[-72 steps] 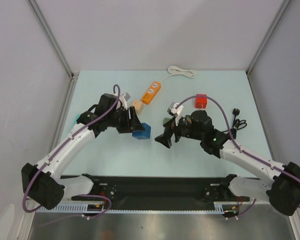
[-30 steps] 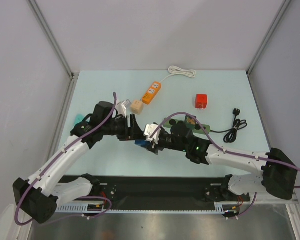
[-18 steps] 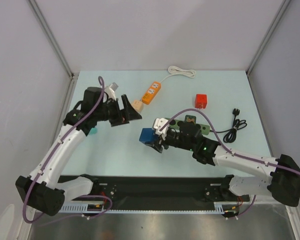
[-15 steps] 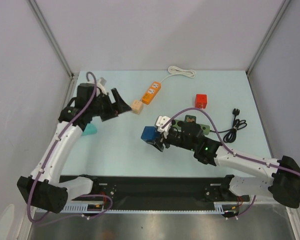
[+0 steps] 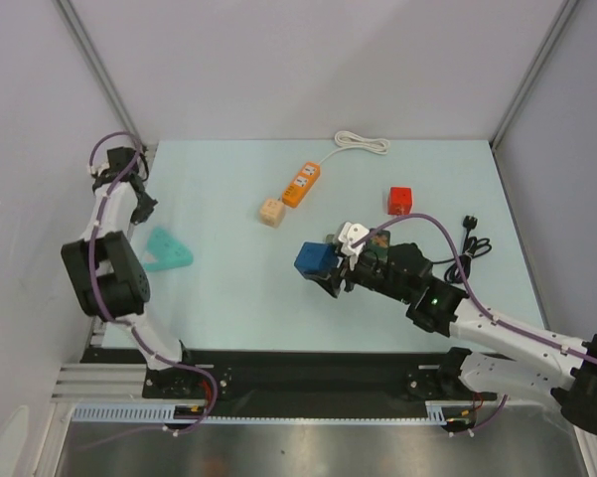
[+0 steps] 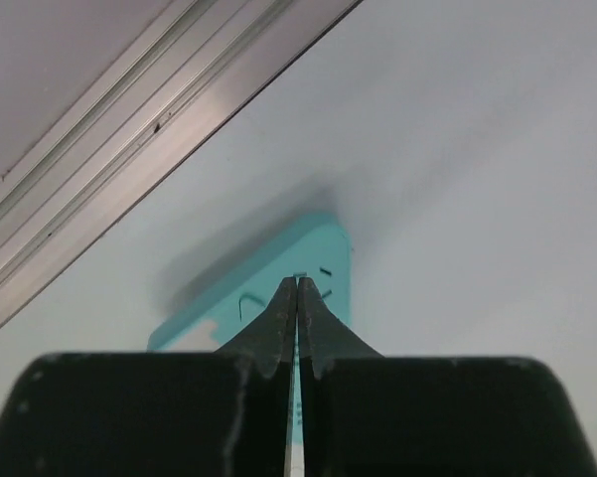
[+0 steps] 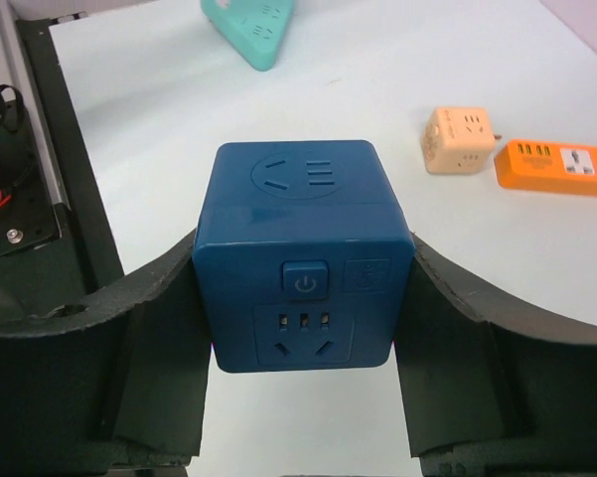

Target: Insert the plug

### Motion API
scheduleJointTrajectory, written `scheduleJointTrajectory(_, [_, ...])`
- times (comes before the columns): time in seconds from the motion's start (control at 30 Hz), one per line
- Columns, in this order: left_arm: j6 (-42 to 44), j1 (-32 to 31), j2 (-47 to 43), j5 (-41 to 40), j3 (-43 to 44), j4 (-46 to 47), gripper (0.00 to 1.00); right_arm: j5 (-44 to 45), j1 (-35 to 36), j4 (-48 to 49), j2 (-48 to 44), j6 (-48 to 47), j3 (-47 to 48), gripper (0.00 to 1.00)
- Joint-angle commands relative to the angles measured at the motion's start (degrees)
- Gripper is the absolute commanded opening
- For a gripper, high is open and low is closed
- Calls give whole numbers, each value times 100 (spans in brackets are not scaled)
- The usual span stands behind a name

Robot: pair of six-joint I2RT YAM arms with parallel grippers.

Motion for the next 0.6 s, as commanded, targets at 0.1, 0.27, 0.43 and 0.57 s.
scheduleJointTrajectory(0.1, [194, 215, 958, -985, 846, -183, 0, -285, -234, -178, -29, 344, 434, 0])
scheduleJointTrajectory(0.27, [378, 391, 1669, -960, 1330, -253, 0, -285, -252, -275, 15, 432, 557, 0])
scheduleJointTrajectory(0.43, [423, 286, 1917, -180, 1015, -244, 0, -215, -322, -266, 41, 432, 558, 0])
scheduleJointTrajectory(0.57, [405, 199, 1821, 350, 531, -165, 0, -215, -497, -528, 121, 546, 706, 0])
